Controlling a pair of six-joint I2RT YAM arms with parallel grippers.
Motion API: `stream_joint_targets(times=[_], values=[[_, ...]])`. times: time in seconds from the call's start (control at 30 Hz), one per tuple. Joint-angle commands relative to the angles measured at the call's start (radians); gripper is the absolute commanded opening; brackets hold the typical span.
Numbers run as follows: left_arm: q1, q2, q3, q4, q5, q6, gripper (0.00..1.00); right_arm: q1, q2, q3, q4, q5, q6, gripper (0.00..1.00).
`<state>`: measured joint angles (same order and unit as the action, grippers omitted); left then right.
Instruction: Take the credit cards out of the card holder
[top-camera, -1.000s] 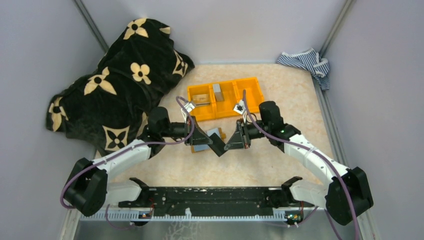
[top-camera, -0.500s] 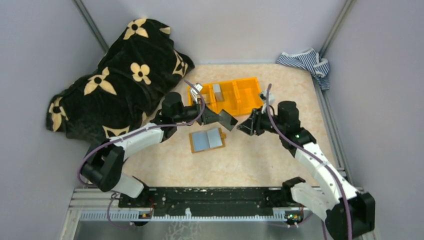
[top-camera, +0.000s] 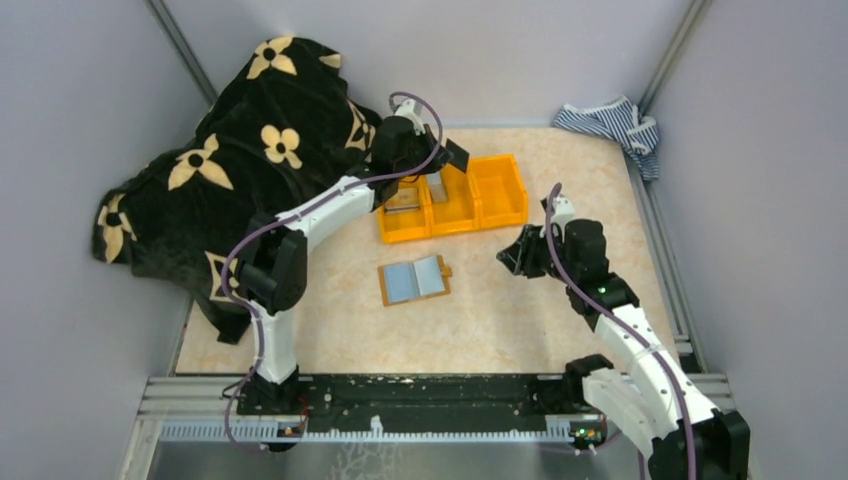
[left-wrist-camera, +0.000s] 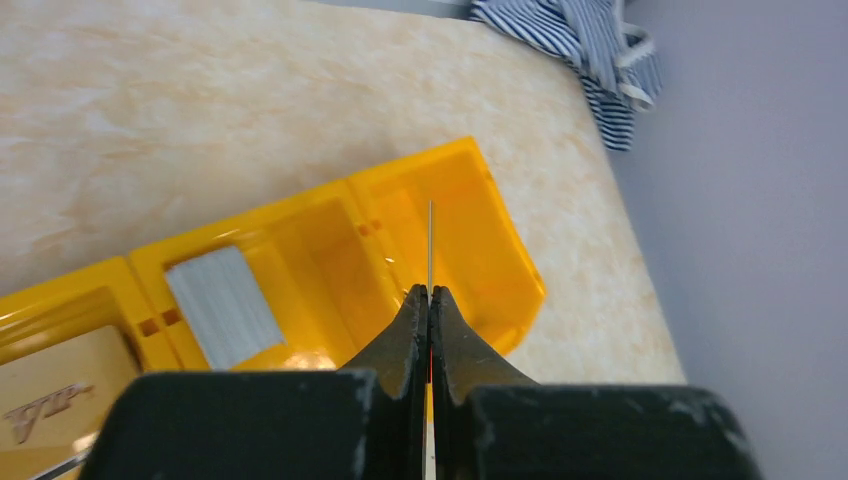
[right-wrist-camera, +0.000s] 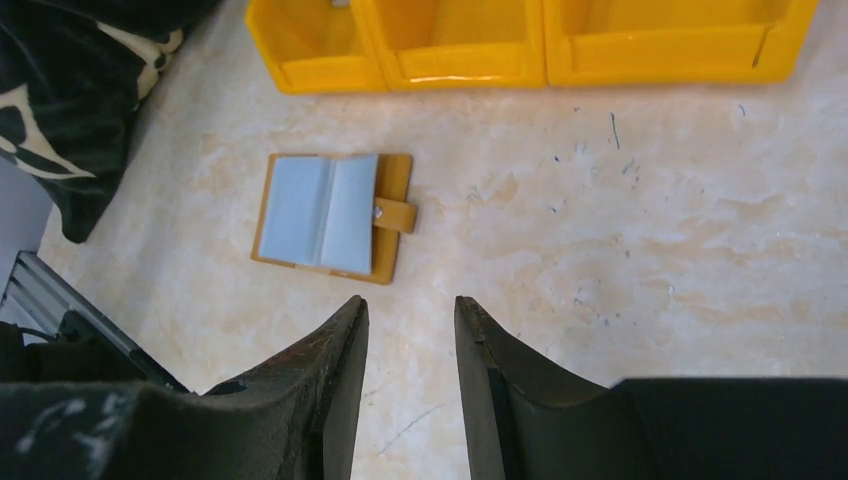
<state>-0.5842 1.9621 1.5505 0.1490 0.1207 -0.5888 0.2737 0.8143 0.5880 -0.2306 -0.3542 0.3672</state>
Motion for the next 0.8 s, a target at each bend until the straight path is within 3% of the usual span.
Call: stream_joint_targets(times=[0.0,0.4,0.77], values=[[-0.043,0.056,0.126,-0.204,-0.253,0.019,0.0,-0.001,-0.018,-0.014,0.033,0.021,-0.013,0.38],[-0.18,0.194,0.369,-0.435,-0.582,0.052,0.0,-0.001,-0.022,-0.061,0.071,-0.023,-0.006,0.37],[-0.151,0.173,0.319,-0.426,-0.577,-0.005,0.0,0.0,-0.009,-0.112,0.126,-0.088,0.019,0.37]])
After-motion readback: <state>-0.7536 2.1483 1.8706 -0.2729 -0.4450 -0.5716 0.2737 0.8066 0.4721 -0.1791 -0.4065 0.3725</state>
